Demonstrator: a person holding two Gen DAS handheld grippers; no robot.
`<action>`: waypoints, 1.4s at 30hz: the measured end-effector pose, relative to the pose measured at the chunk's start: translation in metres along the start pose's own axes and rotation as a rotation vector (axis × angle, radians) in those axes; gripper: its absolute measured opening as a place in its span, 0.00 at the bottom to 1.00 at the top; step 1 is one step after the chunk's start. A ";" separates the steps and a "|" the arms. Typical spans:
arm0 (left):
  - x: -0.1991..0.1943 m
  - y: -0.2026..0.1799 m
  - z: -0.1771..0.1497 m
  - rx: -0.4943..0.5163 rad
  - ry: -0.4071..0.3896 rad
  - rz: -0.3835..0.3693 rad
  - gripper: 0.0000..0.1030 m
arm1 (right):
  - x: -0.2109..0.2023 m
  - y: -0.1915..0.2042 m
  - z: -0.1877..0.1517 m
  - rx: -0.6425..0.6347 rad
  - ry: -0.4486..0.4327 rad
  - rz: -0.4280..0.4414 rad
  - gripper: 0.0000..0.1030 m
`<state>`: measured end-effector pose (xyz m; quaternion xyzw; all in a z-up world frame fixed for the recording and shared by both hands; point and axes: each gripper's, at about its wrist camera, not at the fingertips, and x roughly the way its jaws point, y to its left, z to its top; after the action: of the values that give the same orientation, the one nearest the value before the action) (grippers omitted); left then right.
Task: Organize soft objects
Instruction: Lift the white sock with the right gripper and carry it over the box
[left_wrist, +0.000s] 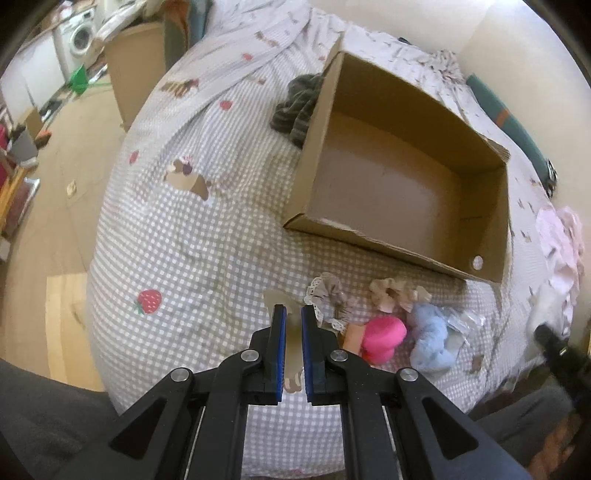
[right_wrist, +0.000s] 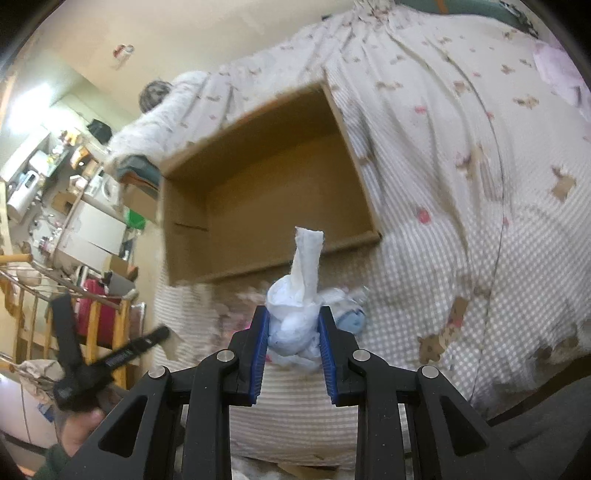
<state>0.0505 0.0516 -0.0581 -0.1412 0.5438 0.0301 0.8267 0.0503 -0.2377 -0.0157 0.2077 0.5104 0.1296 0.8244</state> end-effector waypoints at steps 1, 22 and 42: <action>-0.006 -0.002 0.002 0.011 -0.014 0.012 0.07 | -0.006 0.005 0.002 -0.009 -0.007 0.010 0.27; -0.052 -0.079 0.090 0.203 -0.166 0.004 0.07 | -0.013 0.041 0.073 -0.157 -0.108 0.082 0.27; 0.043 -0.120 0.166 0.257 -0.145 0.048 0.07 | 0.090 0.023 0.123 -0.153 -0.030 0.014 0.27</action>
<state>0.2399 -0.0241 -0.0118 -0.0188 0.4854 -0.0099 0.8740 0.2005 -0.2051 -0.0280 0.1497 0.4851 0.1708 0.8445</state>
